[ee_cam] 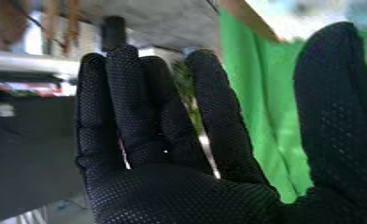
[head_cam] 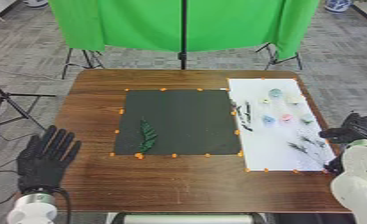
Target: Arrange flowers
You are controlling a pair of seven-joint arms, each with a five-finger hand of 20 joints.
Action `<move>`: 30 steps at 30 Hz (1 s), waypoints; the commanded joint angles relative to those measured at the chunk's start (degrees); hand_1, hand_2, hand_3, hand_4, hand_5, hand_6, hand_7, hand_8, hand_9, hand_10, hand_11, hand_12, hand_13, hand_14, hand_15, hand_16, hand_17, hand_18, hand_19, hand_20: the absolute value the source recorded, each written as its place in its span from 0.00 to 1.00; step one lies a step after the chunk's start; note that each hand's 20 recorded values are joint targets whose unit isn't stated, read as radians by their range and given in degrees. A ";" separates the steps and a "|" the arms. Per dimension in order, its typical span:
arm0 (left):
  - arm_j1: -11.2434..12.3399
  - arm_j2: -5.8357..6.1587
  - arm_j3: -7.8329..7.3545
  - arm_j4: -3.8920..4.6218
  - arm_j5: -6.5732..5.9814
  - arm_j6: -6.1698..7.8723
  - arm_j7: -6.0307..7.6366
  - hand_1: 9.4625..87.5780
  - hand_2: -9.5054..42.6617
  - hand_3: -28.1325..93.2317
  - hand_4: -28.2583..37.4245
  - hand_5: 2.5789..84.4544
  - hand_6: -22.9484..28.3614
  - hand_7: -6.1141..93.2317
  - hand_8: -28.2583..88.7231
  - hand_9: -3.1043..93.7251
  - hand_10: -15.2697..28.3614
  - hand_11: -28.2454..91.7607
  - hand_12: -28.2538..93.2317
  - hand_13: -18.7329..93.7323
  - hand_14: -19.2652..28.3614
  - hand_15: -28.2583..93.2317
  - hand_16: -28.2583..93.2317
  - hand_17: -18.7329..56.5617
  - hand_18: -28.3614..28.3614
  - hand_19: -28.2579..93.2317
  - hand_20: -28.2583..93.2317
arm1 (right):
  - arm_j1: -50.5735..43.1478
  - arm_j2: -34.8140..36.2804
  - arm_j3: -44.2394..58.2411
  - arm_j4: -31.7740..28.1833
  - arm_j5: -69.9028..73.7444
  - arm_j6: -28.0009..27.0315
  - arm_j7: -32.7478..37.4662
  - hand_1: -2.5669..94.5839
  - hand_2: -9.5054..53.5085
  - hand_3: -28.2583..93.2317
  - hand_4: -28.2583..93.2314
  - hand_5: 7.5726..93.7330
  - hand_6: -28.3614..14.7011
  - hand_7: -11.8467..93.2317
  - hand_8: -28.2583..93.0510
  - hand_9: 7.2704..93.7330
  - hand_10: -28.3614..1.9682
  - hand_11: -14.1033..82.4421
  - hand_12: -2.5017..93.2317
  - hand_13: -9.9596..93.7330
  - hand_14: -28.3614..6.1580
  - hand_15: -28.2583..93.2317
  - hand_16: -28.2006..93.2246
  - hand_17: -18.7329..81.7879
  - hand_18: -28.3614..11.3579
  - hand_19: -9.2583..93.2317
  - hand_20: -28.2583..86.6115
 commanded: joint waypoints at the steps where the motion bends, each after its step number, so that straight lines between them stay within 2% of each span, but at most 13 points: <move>1: 1.48 -0.70 -0.42 -0.06 -0.69 0.04 0.56 0.30 0.38 0.85 0.00 0.52 0.54 0.29 0.14 0.46 0.67 0.43 0.32 0.46 0.68 0.53 0.18 0.25 0.75 0.51 0.38 | -0.42 -2.27 -1.17 1.04 2.98 -2.82 1.23 0.53 0.00 0.63 0.00 0.61 0.46 0.24 0.17 0.57 0.19 0.32 0.25 0.49 0.19 0.64 0.36 0.33 0.04 0.72 0.43; 3: 1.18 -0.87 -0.45 -0.15 -0.40 0.62 -0.19 0.30 0.39 0.85 0.00 0.52 0.54 0.29 0.14 0.46 0.67 0.43 0.32 0.46 0.68 0.53 0.18 0.25 0.75 0.51 0.38 | 0.42 -2.34 -2.05 2.09 3.18 -3.02 0.96 0.54 0.00 0.63 0.00 0.61 0.47 0.24 0.17 0.57 0.19 0.32 0.25 0.49 0.19 0.64 0.36 0.33 0.04 0.72 0.43; 7: 1.31 -0.76 -0.31 -0.08 -0.64 0.62 -0.31 0.30 0.40 0.84 0.00 0.52 0.54 0.29 0.14 0.46 0.67 0.43 0.32 0.46 0.68 0.53 0.18 0.25 0.75 0.51 0.38 | 1.91 -2.63 -3.80 5.25 1.87 -1.66 -0.37 0.55 0.00 0.66 0.00 0.61 0.48 0.25 0.17 0.56 0.20 0.32 0.25 0.50 0.21 0.64 0.36 0.33 0.04 0.72 0.43; 11: 0.94 -0.99 -0.19 -0.07 -0.39 0.66 -0.48 0.30 0.40 0.84 0.00 0.52 0.55 0.29 0.14 0.46 0.67 0.44 0.32 0.47 0.68 0.54 0.18 0.25 0.75 0.51 0.38 | 1.41 -2.83 -4.92 6.85 -0.59 2.09 -1.34 0.59 0.00 0.69 0.00 0.66 0.60 0.28 0.15 0.61 0.28 0.34 0.25 0.54 0.27 0.65 0.38 0.35 0.07 0.73 0.43; 12: 0.84 -1.01 -0.15 -0.06 -0.41 0.68 -0.45 0.30 0.40 0.84 0.00 0.52 0.55 0.29 0.14 0.46 0.67 0.44 0.32 0.47 0.68 0.54 0.18 0.25 0.75 0.51 0.38 | 1.08 -2.95 -5.01 7.04 -1.57 3.08 -1.66 0.59 0.00 0.70 0.00 0.69 0.62 0.29 0.19 0.64 0.31 0.36 0.25 0.56 0.30 0.65 0.39 0.36 0.08 0.73 0.43; 14: 0.95 -1.12 -0.19 -0.17 -0.65 0.95 -0.55 0.30 0.41 0.84 0.00 0.52 0.55 0.29 0.14 0.46 0.67 0.44 0.32 0.47 0.68 0.54 0.18 0.25 0.75 0.51 0.38 | 0.46 -2.92 -5.07 7.16 -2.50 4.84 -1.82 0.63 0.00 0.69 0.00 0.74 0.61 0.30 0.26 0.67 0.34 0.38 0.26 0.58 0.34 0.65 0.40 0.37 0.08 0.73 0.44; 16: 1.07 -1.22 -0.26 -0.28 -0.99 1.43 -0.72 0.30 0.41 0.84 0.00 0.53 0.55 0.29 0.14 0.46 0.67 0.44 0.32 0.46 0.68 0.54 0.18 0.25 0.75 0.52 0.38 | 0.10 -2.88 -5.10 7.17 -3.36 6.36 -1.87 0.65 0.00 0.70 0.00 0.77 0.62 0.31 0.28 0.69 0.36 0.39 0.28 0.59 0.35 0.65 0.41 0.38 0.09 0.73 0.44; 18: 1.43 -1.28 -0.37 -0.42 -1.32 1.56 -0.62 0.29 0.41 0.84 0.00 0.53 0.55 0.29 0.14 0.46 0.67 0.44 0.32 0.46 0.68 0.54 0.18 0.25 0.75 0.52 0.38 | -0.26 -2.65 -4.99 6.76 -3.69 7.74 -1.84 0.65 0.00 0.74 0.00 0.80 0.62 0.34 0.31 0.73 0.42 0.34 0.36 0.61 0.38 0.65 0.44 0.38 0.10 0.73 0.44; 21: 1.65 -1.30 -0.57 -0.40 -1.55 1.69 -0.87 0.29 0.41 0.85 0.00 0.53 0.55 0.29 0.14 0.46 0.67 0.44 0.32 0.46 0.68 0.54 0.18 0.25 0.75 0.52 0.38 | -0.04 -2.25 -5.64 6.69 -4.91 9.33 -2.15 0.64 0.00 0.76 0.00 0.81 0.62 0.35 0.32 0.76 0.44 0.31 0.40 0.62 0.43 0.63 0.49 0.39 0.10 0.73 0.44; 26: 1.27 -1.22 -0.37 -0.01 -1.91 1.41 -1.48 0.29 0.41 0.85 0.00 0.53 0.55 0.29 0.14 0.46 0.67 0.44 0.32 0.46 0.68 0.54 0.18 0.25 0.75 0.52 0.37 | -0.52 -2.13 -6.27 6.46 -6.30 12.87 -2.78 0.64 0.00 0.78 0.00 0.82 0.61 0.36 0.34 0.79 0.47 0.29 0.44 0.63 0.48 0.62 0.51 0.40 0.11 0.74 0.44; 30: 0.96 -1.01 0.13 0.27 -1.93 1.05 -2.10 0.29 0.41 0.85 0.00 0.53 0.55 0.29 0.14 0.46 0.67 0.44 0.32 0.46 0.69 0.54 0.18 0.25 0.75 0.52 0.37 | -1.64 -2.34 -5.26 5.53 -4.99 13.30 -2.95 0.64 0.00 0.79 0.00 0.82 0.61 0.36 0.36 0.80 0.47 0.27 0.46 0.64 0.49 0.62 0.52 0.40 0.11 0.74 0.44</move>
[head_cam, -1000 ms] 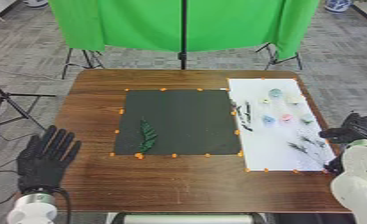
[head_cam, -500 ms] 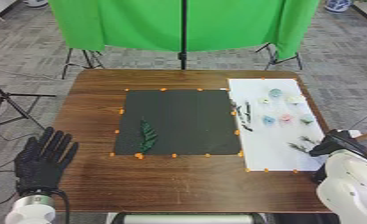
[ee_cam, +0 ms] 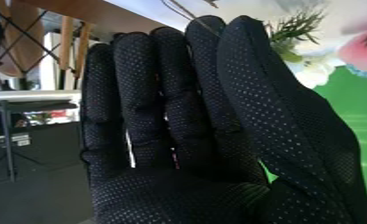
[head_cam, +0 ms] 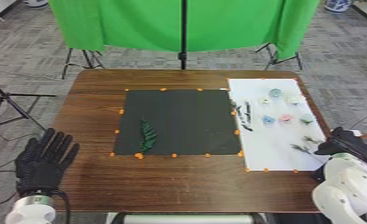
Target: Arrange flowers
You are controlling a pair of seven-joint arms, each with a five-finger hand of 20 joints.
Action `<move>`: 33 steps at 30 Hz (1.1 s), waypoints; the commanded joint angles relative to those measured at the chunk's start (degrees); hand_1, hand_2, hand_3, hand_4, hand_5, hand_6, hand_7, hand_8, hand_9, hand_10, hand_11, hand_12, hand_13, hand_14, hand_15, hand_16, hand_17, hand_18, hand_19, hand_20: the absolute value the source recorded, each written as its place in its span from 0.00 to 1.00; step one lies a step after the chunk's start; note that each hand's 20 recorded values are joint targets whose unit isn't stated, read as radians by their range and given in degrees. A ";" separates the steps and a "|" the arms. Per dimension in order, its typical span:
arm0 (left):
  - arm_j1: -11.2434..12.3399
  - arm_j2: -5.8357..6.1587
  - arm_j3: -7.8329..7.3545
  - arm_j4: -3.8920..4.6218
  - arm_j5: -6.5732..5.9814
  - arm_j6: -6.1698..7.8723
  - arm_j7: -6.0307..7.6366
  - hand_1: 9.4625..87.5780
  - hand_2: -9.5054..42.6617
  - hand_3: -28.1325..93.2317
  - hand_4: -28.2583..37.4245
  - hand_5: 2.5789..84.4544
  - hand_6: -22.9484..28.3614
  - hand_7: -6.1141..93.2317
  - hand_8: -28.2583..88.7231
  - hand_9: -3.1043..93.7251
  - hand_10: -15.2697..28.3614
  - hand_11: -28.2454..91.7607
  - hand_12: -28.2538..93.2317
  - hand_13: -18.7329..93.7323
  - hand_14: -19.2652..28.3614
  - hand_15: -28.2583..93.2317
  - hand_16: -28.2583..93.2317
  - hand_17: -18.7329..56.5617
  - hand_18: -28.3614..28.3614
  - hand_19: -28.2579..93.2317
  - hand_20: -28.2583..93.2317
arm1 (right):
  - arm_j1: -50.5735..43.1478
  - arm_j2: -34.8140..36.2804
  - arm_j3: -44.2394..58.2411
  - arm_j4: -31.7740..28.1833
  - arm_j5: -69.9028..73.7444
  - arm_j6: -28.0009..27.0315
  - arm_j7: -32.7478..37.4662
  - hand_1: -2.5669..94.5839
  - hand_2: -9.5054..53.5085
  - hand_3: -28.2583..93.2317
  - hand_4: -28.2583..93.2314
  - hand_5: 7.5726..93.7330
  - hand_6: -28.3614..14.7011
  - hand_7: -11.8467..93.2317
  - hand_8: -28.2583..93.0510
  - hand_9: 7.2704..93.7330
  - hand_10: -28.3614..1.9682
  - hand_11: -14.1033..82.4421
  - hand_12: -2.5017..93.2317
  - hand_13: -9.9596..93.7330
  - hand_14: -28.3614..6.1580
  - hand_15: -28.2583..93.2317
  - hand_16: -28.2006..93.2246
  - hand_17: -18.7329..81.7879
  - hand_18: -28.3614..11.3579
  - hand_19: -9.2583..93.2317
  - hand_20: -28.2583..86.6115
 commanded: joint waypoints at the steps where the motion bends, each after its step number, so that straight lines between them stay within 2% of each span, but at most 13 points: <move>1: 0.61 -0.42 0.74 0.64 -0.64 -0.12 -1.44 0.29 0.41 0.85 0.00 0.53 0.55 0.29 0.14 0.46 0.67 0.44 0.32 0.46 0.69 0.54 0.18 0.25 0.75 0.52 0.37 | -2.03 0.28 0.93 -1.45 -0.94 3.54 -0.89 0.64 0.00 0.79 0.00 0.82 0.61 0.36 0.36 0.80 0.47 0.27 0.46 0.64 0.49 0.62 0.52 0.40 0.11 0.74 0.44; 8: 1.41 -0.26 0.72 0.39 -0.79 -0.57 -0.99 0.29 0.41 0.85 0.00 0.52 0.55 0.29 0.14 0.46 0.67 0.44 0.32 0.46 0.69 0.54 0.17 0.25 0.75 0.52 0.37 | -0.63 1.84 0.78 -5.64 1.24 6.50 -0.48 0.64 0.00 0.81 0.00 0.82 0.60 0.37 0.37 0.81 0.47 0.26 0.47 0.64 0.49 0.62 0.53 0.40 0.10 0.74 0.44; 14: 1.96 -0.06 0.62 0.00 -0.77 -0.33 -0.63 0.29 0.41 0.85 0.00 0.52 0.55 0.29 0.14 0.46 0.67 0.44 0.32 0.46 0.68 0.54 0.17 0.25 0.75 0.52 0.37 | 5.49 2.58 -3.18 -8.35 3.08 8.37 0.47 0.64 0.00 0.81 0.00 0.81 0.60 0.37 0.40 0.81 0.46 0.26 0.49 0.64 0.48 0.64 0.53 0.45 0.06 0.86 0.50; 20: 1.56 0.28 1.08 0.08 -0.55 0.04 -1.20 0.29 0.42 0.84 0.00 0.52 0.55 0.29 0.14 0.46 0.67 0.44 0.32 0.46 0.68 0.54 0.17 0.25 0.75 0.52 0.37 | 14.06 2.53 -11.28 -9.75 5.23 4.34 -2.51 0.64 0.00 0.80 0.01 0.80 0.60 0.38 0.42 0.82 0.47 0.30 0.51 0.67 0.52 0.68 0.57 0.53 0.08 0.96 0.59; 28: 1.07 0.94 1.81 0.14 -0.69 0.30 -1.25 0.29 0.42 0.84 0.00 0.52 0.55 0.29 0.13 0.46 0.67 0.44 0.32 0.46 0.68 0.54 0.17 0.25 0.75 0.52 0.37 | 24.08 -1.67 -27.20 -7.66 4.92 -0.01 -6.75 0.63 0.01 0.80 0.03 0.77 0.61 0.40 0.41 0.83 0.53 0.36 0.57 0.70 0.47 0.74 0.60 0.56 0.08 0.98 0.61; 33: 0.37 1.52 2.50 0.27 -0.65 0.75 -1.47 0.29 0.42 0.84 0.00 0.52 0.55 0.29 0.13 0.46 0.67 0.44 0.32 0.46 0.68 0.54 0.17 0.25 0.75 0.52 0.37 | 27.97 -7.72 -35.47 -4.13 4.66 -0.60 -4.70 0.63 0.01 0.80 0.03 0.77 0.61 0.41 0.41 0.83 0.53 0.37 0.57 0.71 0.46 0.74 0.60 0.57 0.07 0.98 0.61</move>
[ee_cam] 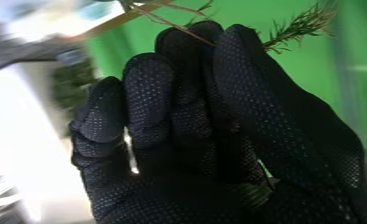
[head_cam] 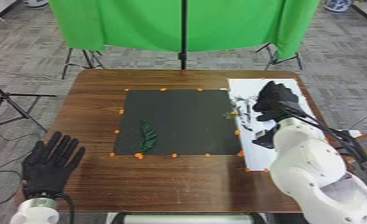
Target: Arrange flowers
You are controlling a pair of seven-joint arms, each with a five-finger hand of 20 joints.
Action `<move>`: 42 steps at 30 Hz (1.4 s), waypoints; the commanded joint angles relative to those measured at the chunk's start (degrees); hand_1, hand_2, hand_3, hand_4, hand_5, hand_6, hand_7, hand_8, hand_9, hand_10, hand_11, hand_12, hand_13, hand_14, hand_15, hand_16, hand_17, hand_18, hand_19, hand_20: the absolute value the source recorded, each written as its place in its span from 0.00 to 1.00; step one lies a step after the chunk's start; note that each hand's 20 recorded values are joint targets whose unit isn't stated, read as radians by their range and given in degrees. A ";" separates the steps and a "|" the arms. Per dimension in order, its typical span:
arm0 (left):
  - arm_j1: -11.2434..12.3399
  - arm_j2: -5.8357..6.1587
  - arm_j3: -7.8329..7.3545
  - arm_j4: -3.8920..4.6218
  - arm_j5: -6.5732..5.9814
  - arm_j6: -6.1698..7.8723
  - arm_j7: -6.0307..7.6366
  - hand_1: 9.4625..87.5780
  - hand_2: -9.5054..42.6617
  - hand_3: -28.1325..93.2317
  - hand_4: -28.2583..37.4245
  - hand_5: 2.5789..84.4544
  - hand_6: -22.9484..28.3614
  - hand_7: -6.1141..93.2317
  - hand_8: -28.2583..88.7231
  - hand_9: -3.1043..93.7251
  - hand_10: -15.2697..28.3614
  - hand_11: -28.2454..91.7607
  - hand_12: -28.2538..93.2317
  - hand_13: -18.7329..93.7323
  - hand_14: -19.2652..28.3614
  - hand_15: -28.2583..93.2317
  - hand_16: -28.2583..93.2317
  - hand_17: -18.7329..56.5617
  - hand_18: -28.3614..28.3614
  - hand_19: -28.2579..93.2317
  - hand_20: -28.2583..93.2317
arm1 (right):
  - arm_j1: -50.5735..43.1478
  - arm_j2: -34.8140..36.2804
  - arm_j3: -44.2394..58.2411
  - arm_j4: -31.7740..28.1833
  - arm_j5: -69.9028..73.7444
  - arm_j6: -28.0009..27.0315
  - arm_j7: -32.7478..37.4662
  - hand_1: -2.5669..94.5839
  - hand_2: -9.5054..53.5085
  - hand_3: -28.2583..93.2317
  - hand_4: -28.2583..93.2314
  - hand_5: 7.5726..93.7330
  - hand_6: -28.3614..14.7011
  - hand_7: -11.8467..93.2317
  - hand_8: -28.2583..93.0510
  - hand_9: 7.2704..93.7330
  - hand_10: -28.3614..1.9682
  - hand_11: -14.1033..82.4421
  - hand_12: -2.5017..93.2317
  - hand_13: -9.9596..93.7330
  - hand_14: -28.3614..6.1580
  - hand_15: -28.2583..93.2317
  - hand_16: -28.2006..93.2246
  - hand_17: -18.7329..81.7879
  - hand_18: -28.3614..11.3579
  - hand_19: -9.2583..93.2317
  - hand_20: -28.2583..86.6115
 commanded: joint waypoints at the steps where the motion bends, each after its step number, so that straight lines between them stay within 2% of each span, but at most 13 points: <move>1: -0.48 1.14 1.39 0.33 -0.23 0.91 -0.77 0.29 0.42 0.84 0.00 0.52 0.55 0.29 0.13 0.46 0.67 0.44 0.32 0.46 0.68 0.54 0.17 0.25 0.75 0.52 0.37 | 6.14 -10.03 -12.29 4.24 -0.69 -1.02 1.01 0.62 0.01 0.81 0.04 0.78 0.61 0.41 0.41 0.83 0.52 0.37 0.57 0.71 0.45 0.75 0.59 0.57 0.06 0.98 0.61; 9: -3.99 2.68 3.29 1.61 0.25 0.85 -1.97 0.29 0.42 0.84 0.00 0.52 0.55 0.28 0.13 0.46 0.67 0.44 0.32 0.46 0.68 0.54 0.17 0.25 0.75 0.52 0.37 | 11.51 -17.40 -19.85 13.27 -1.31 1.28 0.43 0.61 0.00 0.81 0.05 0.78 0.61 0.41 0.41 0.84 0.54 0.38 0.57 0.72 0.43 0.75 0.59 0.58 0.04 0.99 0.60; 16: -4.36 4.52 3.74 1.52 0.23 2.15 -2.50 0.30 0.42 0.84 0.00 0.51 0.55 0.29 0.13 0.45 0.66 0.44 0.31 0.45 0.67 0.54 0.17 0.25 0.74 0.51 0.38 | 12.20 -23.09 -20.57 18.86 0.59 -0.04 5.16 0.60 0.00 0.82 0.06 0.79 0.61 0.41 0.42 0.84 0.55 0.39 0.57 0.73 0.41 0.75 0.58 0.59 0.03 1.00 0.59; 18: -4.70 4.69 4.17 1.59 0.33 2.21 -3.18 0.30 0.42 0.84 0.00 0.51 0.55 0.29 0.13 0.45 0.66 0.44 0.31 0.45 0.67 0.54 0.17 0.26 0.74 0.51 0.38 | 11.59 -23.85 -20.56 18.99 1.29 -0.37 6.28 0.59 0.00 0.82 0.07 0.79 0.61 0.41 0.42 0.84 0.54 0.39 0.57 0.73 0.40 0.75 0.58 0.59 0.02 1.00 0.59; 21: -5.04 4.93 4.89 1.75 0.20 2.14 -3.34 0.30 0.42 0.84 0.00 0.51 0.55 0.29 0.13 0.45 0.66 0.44 0.31 0.45 0.66 0.54 0.17 0.26 0.74 0.51 0.38 | 10.96 -24.48 -21.15 19.07 0.92 -0.65 6.44 0.59 0.00 0.82 0.07 0.79 0.60 0.41 0.43 0.84 0.53 0.39 0.57 0.73 0.39 0.75 0.58 0.59 0.02 1.00 0.59; 24: -4.78 4.66 4.94 1.72 0.15 1.88 -2.82 0.29 0.42 0.84 0.00 0.51 0.55 0.29 0.13 0.45 0.66 0.45 0.31 0.45 0.66 0.54 0.17 0.26 0.74 0.51 0.38 | 10.68 -23.81 -22.63 19.31 0.52 2.08 5.21 0.58 0.00 0.82 0.08 0.79 0.60 0.41 0.43 0.84 0.51 0.40 0.56 0.74 0.37 0.76 0.57 0.59 0.01 1.00 0.58; 27: -4.14 4.91 4.74 1.62 -0.28 1.89 -1.98 0.30 0.42 0.84 0.00 0.51 0.55 0.29 0.13 0.45 0.66 0.45 0.31 0.45 0.67 0.54 0.17 0.26 0.74 0.51 0.38 | 10.65 -23.25 -22.82 19.26 0.31 2.94 4.55 0.54 0.00 0.79 0.09 0.78 0.56 0.36 0.41 0.80 0.38 0.48 0.43 0.73 0.34 0.76 0.51 0.58 0.00 1.00 0.56; 32: -3.38 4.65 4.16 1.42 -0.29 1.65 -1.40 0.29 0.42 0.84 0.00 0.51 0.55 0.30 0.13 0.45 0.66 0.45 0.31 0.45 0.67 0.54 0.17 0.26 0.74 0.51 0.38 | 11.01 -21.50 -22.51 17.71 1.61 3.44 4.39 0.50 0.00 0.80 0.09 0.77 0.51 0.27 0.35 0.80 0.31 0.51 0.35 0.72 0.31 0.76 0.49 0.57 0.00 1.00 0.54; 34: -3.07 3.90 4.08 1.38 -0.77 1.47 -1.07 0.30 0.42 0.84 0.00 0.52 0.55 0.30 0.13 0.45 0.67 0.45 0.31 0.46 0.67 0.54 0.17 0.26 0.74 0.51 0.38 | 11.02 -20.29 -22.47 16.37 2.58 3.15 3.89 0.49 0.00 0.81 0.09 0.77 0.50 0.26 0.32 0.80 0.31 0.51 0.34 0.72 0.29 0.77 0.49 0.57 0.00 1.00 0.54; 35: -3.08 3.73 4.12 1.54 -0.64 1.06 -0.87 0.30 0.42 0.84 0.00 0.52 0.55 0.30 0.13 0.45 0.66 0.45 0.31 0.46 0.67 0.54 0.17 0.26 0.74 0.51 0.38 | 11.22 -19.42 -22.82 15.85 2.40 4.16 3.58 0.48 0.02 0.81 0.09 0.76 0.50 0.25 0.31 0.79 0.30 0.51 0.34 0.72 0.29 0.77 0.49 0.57 0.00 1.00 0.54; 36: -2.73 3.62 3.81 1.34 -0.46 1.47 -1.25 0.30 0.42 0.84 0.00 0.52 0.55 0.30 0.13 0.46 0.66 0.45 0.31 0.46 0.68 0.54 0.17 0.26 0.74 0.51 0.38 | 10.68 -19.08 -22.42 15.24 2.39 3.86 3.10 0.46 0.05 0.82 0.09 0.75 0.50 0.25 0.27 0.79 0.30 0.52 0.34 0.72 0.29 0.77 0.49 0.57 0.00 1.00 0.54; 38: -2.38 3.26 3.50 1.29 -0.73 1.12 -0.88 0.29 0.42 0.84 0.00 0.52 0.55 0.30 0.13 0.46 0.67 0.45 0.32 0.46 0.68 0.54 0.17 0.25 0.74 0.51 0.38 | 10.40 -17.34 -22.31 13.58 2.74 4.60 1.59 0.43 0.11 0.82 0.10 0.73 0.49 0.25 0.19 0.78 0.27 0.51 0.34 0.71 0.27 0.77 0.49 0.56 0.00 0.99 0.54; 42: -1.67 3.24 2.63 1.19 -0.35 1.18 -0.87 0.29 0.42 0.85 0.00 0.52 0.55 0.30 0.13 0.46 0.67 0.45 0.32 0.46 0.68 0.54 0.17 0.25 0.75 0.51 0.38 | 9.50 -14.66 -21.95 11.01 3.31 2.46 -0.55 0.39 0.21 0.81 0.10 0.73 0.47 0.26 0.18 0.75 0.21 0.46 0.31 0.67 0.24 0.75 0.47 0.54 0.00 0.97 0.53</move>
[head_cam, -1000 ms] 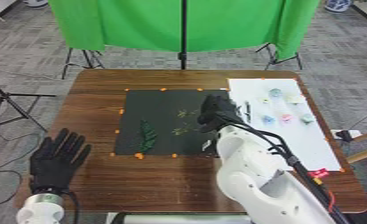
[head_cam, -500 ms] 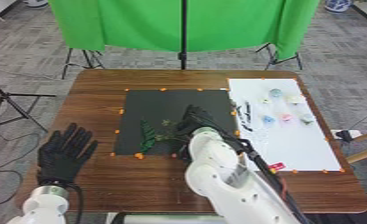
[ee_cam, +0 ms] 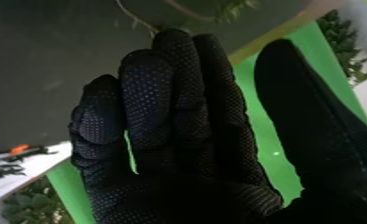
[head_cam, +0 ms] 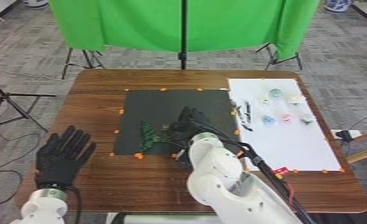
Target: Arrange flowers
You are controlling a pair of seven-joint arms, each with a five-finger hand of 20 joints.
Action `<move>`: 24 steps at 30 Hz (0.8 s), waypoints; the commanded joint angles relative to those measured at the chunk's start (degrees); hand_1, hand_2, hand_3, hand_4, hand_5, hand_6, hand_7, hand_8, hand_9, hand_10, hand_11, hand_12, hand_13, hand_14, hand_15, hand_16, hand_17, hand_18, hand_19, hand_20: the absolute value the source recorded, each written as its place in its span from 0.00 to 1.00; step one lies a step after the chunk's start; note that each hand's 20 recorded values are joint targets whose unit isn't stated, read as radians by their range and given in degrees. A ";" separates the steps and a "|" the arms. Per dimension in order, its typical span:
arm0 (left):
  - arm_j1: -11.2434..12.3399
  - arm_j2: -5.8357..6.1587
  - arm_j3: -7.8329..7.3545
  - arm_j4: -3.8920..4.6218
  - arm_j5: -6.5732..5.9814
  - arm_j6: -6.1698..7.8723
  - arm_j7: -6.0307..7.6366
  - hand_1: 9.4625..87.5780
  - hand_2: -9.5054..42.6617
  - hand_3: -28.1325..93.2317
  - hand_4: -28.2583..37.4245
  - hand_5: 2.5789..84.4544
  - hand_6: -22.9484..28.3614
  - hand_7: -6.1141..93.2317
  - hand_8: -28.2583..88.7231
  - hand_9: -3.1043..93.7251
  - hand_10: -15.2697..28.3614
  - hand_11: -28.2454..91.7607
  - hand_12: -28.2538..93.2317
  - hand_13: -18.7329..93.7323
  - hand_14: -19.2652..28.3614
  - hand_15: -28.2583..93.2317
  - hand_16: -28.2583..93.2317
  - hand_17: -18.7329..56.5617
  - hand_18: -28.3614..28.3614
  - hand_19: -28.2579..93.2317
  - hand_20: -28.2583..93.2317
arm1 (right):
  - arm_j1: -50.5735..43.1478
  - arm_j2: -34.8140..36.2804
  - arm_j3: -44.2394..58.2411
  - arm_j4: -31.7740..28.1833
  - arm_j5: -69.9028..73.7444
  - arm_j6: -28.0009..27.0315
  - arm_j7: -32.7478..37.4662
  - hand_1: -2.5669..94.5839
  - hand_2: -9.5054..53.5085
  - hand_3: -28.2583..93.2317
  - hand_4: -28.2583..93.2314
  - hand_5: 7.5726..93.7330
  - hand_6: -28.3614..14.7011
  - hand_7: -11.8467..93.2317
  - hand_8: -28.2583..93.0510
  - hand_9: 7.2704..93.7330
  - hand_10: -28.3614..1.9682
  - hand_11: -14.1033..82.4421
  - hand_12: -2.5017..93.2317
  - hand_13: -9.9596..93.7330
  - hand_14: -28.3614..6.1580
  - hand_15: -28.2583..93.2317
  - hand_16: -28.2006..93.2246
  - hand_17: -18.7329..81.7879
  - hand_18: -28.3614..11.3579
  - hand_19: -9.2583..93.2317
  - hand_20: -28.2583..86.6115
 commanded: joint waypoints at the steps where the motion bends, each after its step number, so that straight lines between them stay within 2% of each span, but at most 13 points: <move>1: 2.56 -1.03 -1.23 -0.02 -0.29 -0.27 0.54 0.29 0.42 0.85 0.00 0.52 0.55 0.30 0.13 0.46 0.67 0.45 0.32 0.46 0.68 0.54 0.17 0.25 0.75 0.51 0.38 | -1.45 5.22 1.42 -4.99 1.87 -2.89 -3.83 0.38 0.23 0.81 0.10 0.74 0.48 0.27 0.18 0.75 0.19 0.44 0.29 0.66 0.23 0.74 0.46 0.53 0.00 0.97 0.53; 3: 2.82 -1.45 -1.35 -0.01 -0.47 -0.50 0.44 0.29 0.42 0.85 0.00 0.52 0.55 0.30 0.14 0.47 0.67 0.44 0.32 0.47 0.68 0.54 0.17 0.25 0.75 0.52 0.38 | -1.97 5.52 2.10 -6.41 3.38 -7.46 -4.23 0.38 0.24 0.81 0.10 0.75 0.48 0.29 0.18 0.74 0.17 0.41 0.28 0.65 0.22 0.73 0.44 0.52 0.00 0.96 0.52; 5: 3.11 -1.31 -1.32 -0.12 -0.34 -0.57 0.44 0.29 0.42 0.85 0.00 0.52 0.55 0.30 0.14 0.47 0.67 0.45 0.32 0.47 0.68 0.54 0.18 0.25 0.75 0.52 0.38 | -2.82 5.86 2.48 -7.77 4.45 -11.55 -5.57 0.37 0.26 0.80 0.10 0.79 0.49 0.33 0.19 0.70 0.11 0.33 0.24 0.62 0.18 0.69 0.41 0.50 0.00 0.92 0.52; 7: 3.53 -1.26 -1.46 -0.23 0.14 -0.13 0.21 0.29 0.42 0.85 0.00 0.52 0.55 0.30 0.14 0.47 0.67 0.44 0.33 0.47 0.68 0.55 0.18 0.25 0.75 0.52 0.38 | -3.74 5.37 4.22 -8.34 7.74 -20.14 -9.52 0.36 0.26 0.81 0.10 0.81 0.49 0.35 0.19 0.64 0.06 0.28 0.22 0.55 0.12 0.67 0.39 0.46 0.00 0.90 0.52; 8: 3.64 -1.28 -1.40 -0.40 0.40 0.76 -0.01 0.29 0.42 0.85 0.00 0.53 0.54 0.30 0.14 0.47 0.66 0.44 0.33 0.47 0.68 0.54 0.18 0.25 0.75 0.52 0.38 | -3.72 4.81 4.34 -8.22 7.60 -25.14 -10.17 0.36 0.26 0.81 0.09 0.81 0.50 0.36 0.18 0.60 0.04 0.27 0.22 0.52 0.11 0.67 0.38 0.44 0.00 0.88 0.52; 9: 3.43 -1.34 -1.20 -0.40 0.26 1.12 -0.27 0.29 0.42 0.85 0.00 0.53 0.53 0.31 0.14 0.47 0.66 0.44 0.33 0.47 0.68 0.55 0.18 0.25 0.75 0.52 0.38 | -3.81 4.54 3.96 -8.05 6.13 -28.08 -10.70 0.36 0.26 0.82 0.09 0.79 0.50 0.36 0.18 0.55 0.03 0.26 0.21 0.47 0.10 0.66 0.37 0.41 0.00 0.87 0.53; 10: 3.08 -1.44 -0.99 -0.23 0.10 0.66 -0.53 0.29 0.42 0.84 0.00 0.53 0.53 0.31 0.14 0.47 0.66 0.44 0.33 0.47 0.68 0.55 0.18 0.25 0.75 0.52 0.38 | -4.14 4.65 3.49 -8.02 4.84 -28.62 -11.25 0.36 0.25 0.83 0.09 0.78 0.50 0.35 0.18 0.52 0.03 0.25 0.21 0.44 0.08 0.65 0.36 0.40 0.00 0.85 0.53; 13: 2.45 -1.73 -0.51 -0.07 0.78 0.95 -1.04 0.29 0.42 0.84 0.00 0.53 0.53 0.31 0.13 0.47 0.66 0.44 0.33 0.47 0.68 0.55 0.18 0.25 0.75 0.53 0.38 | -5.15 4.55 2.83 -7.85 3.48 -26.70 -10.88 0.36 0.23 0.84 0.09 0.77 0.51 0.34 0.17 0.48 0.02 0.24 0.21 0.41 0.07 0.64 0.36 0.38 0.00 0.83 0.55; 18: 2.46 -1.88 -0.70 0.01 0.67 1.93 -1.03 0.29 0.44 0.84 0.00 0.53 0.54 0.31 0.13 0.47 0.66 0.45 0.33 0.48 0.68 0.55 0.18 0.25 0.75 0.53 0.37 | -5.61 4.97 2.45 -7.27 1.44 -24.38 -9.92 0.37 0.23 0.84 0.08 0.77 0.51 0.32 0.17 0.47 0.02 0.24 0.21 0.40 0.07 0.65 0.36 0.39 0.00 0.84 0.56; 21: 3.12 -2.16 -0.82 -0.18 0.71 1.83 -0.82 0.29 0.44 0.84 0.00 0.53 0.54 0.32 0.13 0.48 0.67 0.45 0.33 0.48 0.68 0.55 0.18 0.25 0.75 0.53 0.37 | -6.24 6.71 1.81 -8.31 0.45 -17.48 -10.26 0.37 0.24 0.83 0.08 0.76 0.51 0.31 0.17 0.47 0.02 0.25 0.22 0.41 0.07 0.68 0.36 0.40 0.00 0.85 0.57; 24: 3.59 -2.31 -1.05 -0.32 0.15 2.06 -0.47 0.29 0.44 0.84 0.00 0.53 0.54 0.32 0.13 0.48 0.67 0.45 0.33 0.48 0.68 0.55 0.18 0.25 0.75 0.53 0.37 | -6.09 7.81 1.36 -8.47 -2.59 -11.37 -12.16 0.37 0.24 0.83 0.08 0.76 0.51 0.31 0.17 0.47 0.02 0.27 0.23 0.42 0.08 0.70 0.36 0.41 0.00 0.86 0.57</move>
